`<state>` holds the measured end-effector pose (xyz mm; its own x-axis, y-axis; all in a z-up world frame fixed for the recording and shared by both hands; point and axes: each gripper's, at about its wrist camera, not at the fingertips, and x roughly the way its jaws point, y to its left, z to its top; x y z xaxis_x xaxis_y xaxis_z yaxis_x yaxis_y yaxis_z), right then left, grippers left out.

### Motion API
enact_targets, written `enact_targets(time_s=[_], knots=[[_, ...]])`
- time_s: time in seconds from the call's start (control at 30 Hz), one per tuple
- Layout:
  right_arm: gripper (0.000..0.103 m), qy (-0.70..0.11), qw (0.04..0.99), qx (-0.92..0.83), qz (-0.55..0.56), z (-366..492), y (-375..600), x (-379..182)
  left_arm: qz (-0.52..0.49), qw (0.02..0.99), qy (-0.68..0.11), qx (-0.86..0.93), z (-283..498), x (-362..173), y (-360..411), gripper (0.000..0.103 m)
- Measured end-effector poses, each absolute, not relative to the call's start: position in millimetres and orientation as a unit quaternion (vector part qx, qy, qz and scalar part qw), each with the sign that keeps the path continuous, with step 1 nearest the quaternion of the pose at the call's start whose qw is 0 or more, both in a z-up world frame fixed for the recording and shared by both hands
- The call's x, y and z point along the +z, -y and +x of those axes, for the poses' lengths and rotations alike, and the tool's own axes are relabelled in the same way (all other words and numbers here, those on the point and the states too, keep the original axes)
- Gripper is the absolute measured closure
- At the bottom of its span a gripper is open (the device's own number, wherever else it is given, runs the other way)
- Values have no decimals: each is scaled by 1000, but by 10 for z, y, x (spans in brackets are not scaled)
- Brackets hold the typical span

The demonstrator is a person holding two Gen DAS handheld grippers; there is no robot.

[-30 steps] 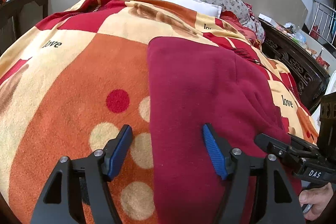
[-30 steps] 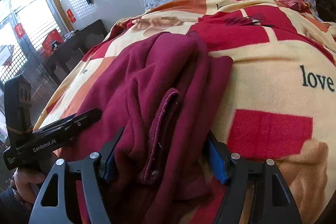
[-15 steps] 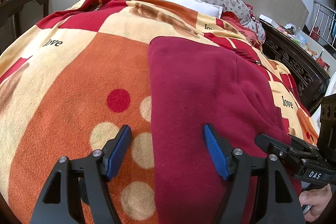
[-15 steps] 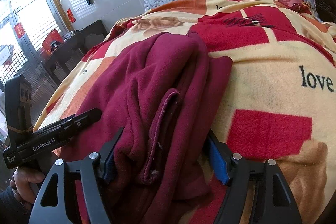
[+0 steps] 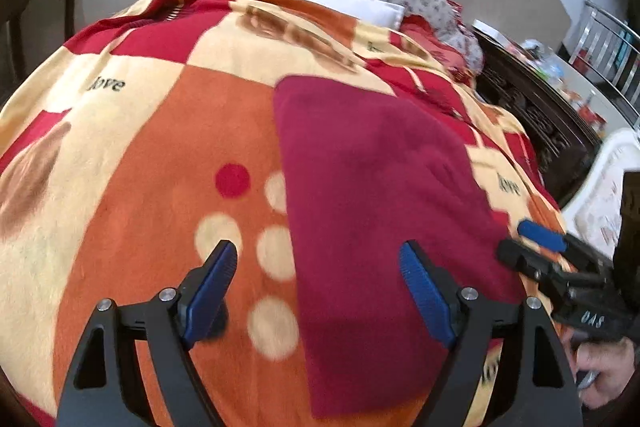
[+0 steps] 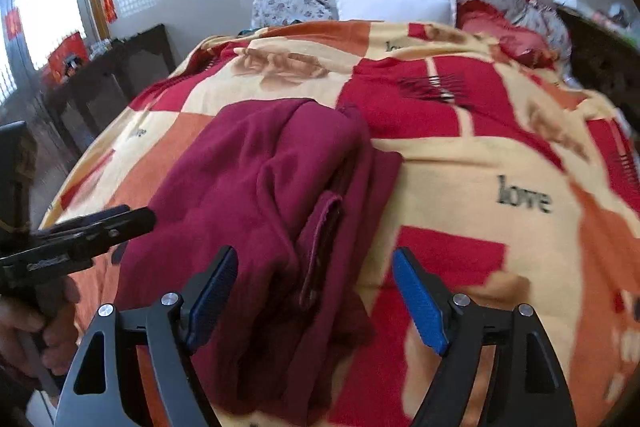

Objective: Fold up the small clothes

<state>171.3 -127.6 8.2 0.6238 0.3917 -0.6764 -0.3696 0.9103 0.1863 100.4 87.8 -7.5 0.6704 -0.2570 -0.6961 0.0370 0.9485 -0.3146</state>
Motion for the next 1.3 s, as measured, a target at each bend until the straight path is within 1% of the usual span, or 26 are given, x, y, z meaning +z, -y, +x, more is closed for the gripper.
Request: enact_targets(time_s=[0.17, 0.3, 0.33, 0.4, 0.47, 0.57, 0.73, 0.77, 0.83, 0.87, 0.93, 0.97, 1.0, 1.03, 1.1, 1.13, 1.17, 1.23, 1.3], knots=[[18, -377, 902, 211, 5, 1446, 1304, 88, -136, 894, -410, -118, 814, -279, -758, 20], [17, -386, 896, 220, 8, 1273, 1359, 41, -187, 886, -405, -128, 762, -354, -891, 19], [16, -386, 893, 230, 29, 1232, 1428, 39, -197, 884, -405, -129, 759, -360, -918, 19], [10, -392, 881, 248, 89, 1206, 1604, 0, -212, 880, -404, -135, 755, -380, -953, 18], [10, -411, 854, 262, 181, 1234, 1819, -143, -220, 878, -403, -135, 751, -402, -946, 17], [10, -446, 806, 278, 271, 1304, 1940, -388, -218, 875, -407, -149, 761, -407, -897, 17], [10, -466, 752, 334, 323, 1431, 1842, -579, -258, 850, -415, -197, 778, -432, -864, 17], [14, -474, 756, 327, 311, 1452, 1813, -603, -257, 850, -415, -198, 774, -444, -866, 17], [15, -471, 761, 322, 310, 1471, 1811, -608, -264, 850, -410, -200, 771, -459, -885, 18], [15, -468, 757, 325, 319, 1476, 1811, -612, -269, 849, -409, -197, 768, -463, -897, 19], [16, -464, 749, 344, 325, 1473, 1780, -620, -276, 850, -409, -186, 759, -462, -918, 26], [18, -461, 750, 349, 322, 1459, 1778, -617, -279, 850, -408, -182, 755, -462, -930, 31], [23, -458, 750, 351, 323, 1448, 1794, -622, -281, 851, -408, -173, 747, -464, -941, 40], [26, -455, 745, 356, 334, 1436, 1825, -645, -282, 852, -408, -167, 763, -470, -956, 47], [43, -453, 743, 356, 341, 1455, 1843, -698, -288, 852, -407, -158, 770, -482, -976, 52], [46, -458, 743, 351, 341, 1476, 1831, -735, -289, 854, -405, -154, 766, -479, -984, 56], [54, -461, 745, 347, 335, 1506, 1823, -740, -287, 855, -404, -150, 764, -471, -985, 57], [58, -463, 758, 344, 305, 1514, 1737, -713, -280, 860, -403, -142, 749, -443, -976, 69], [68, -462, 772, 339, 275, 1520, 1644, -672, -275, 862, -401, -143, 731, -389, -980, 75]])
